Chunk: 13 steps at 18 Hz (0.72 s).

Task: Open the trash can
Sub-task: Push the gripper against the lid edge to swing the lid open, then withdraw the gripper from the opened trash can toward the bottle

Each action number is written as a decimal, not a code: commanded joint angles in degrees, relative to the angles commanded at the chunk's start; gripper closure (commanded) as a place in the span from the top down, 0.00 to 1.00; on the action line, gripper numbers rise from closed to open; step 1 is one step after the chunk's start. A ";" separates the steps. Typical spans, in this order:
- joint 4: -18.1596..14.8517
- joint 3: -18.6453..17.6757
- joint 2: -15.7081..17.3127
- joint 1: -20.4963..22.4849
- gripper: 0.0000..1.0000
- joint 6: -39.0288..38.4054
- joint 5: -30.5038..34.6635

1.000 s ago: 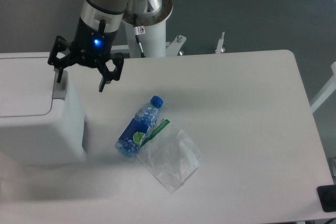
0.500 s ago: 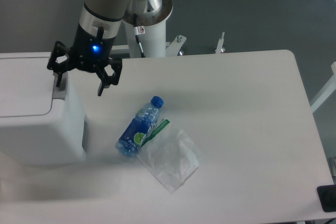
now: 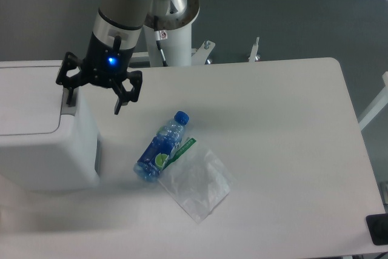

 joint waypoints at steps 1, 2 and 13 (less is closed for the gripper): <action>0.00 0.09 0.00 0.00 1.00 0.00 0.00; 0.00 0.09 0.00 0.00 1.00 0.00 0.00; -0.18 2.19 0.09 0.09 1.00 0.09 0.00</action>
